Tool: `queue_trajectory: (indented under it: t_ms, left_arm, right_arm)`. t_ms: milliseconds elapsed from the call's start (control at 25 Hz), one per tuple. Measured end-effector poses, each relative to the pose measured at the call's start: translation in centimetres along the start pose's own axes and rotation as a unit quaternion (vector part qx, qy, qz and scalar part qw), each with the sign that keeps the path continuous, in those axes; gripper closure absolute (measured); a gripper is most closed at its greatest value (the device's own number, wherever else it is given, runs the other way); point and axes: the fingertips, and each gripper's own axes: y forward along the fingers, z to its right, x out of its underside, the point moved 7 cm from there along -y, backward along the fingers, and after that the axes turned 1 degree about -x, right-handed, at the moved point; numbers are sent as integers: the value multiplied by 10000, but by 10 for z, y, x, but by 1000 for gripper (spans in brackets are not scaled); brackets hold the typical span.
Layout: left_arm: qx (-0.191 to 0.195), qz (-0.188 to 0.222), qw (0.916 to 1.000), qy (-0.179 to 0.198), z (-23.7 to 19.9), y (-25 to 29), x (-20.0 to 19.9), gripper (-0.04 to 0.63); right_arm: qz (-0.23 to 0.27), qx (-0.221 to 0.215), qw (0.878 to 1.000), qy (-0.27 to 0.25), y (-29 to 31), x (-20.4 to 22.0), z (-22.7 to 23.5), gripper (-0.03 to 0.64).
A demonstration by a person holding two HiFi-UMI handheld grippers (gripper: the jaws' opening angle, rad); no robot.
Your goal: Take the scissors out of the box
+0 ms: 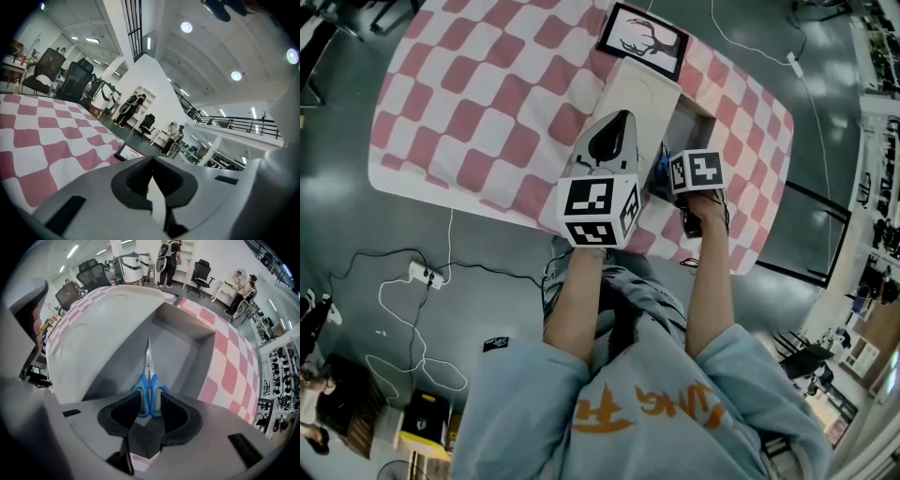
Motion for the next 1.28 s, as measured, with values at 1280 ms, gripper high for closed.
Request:
queue_trajectory:
  t_ms: [1280]
  left_arm:
    - [39, 38, 9994, 338, 0, -14, -19, 578]
  right_arm:
    - [-33, -194, 9980, 595, 12, 1, -3, 541]
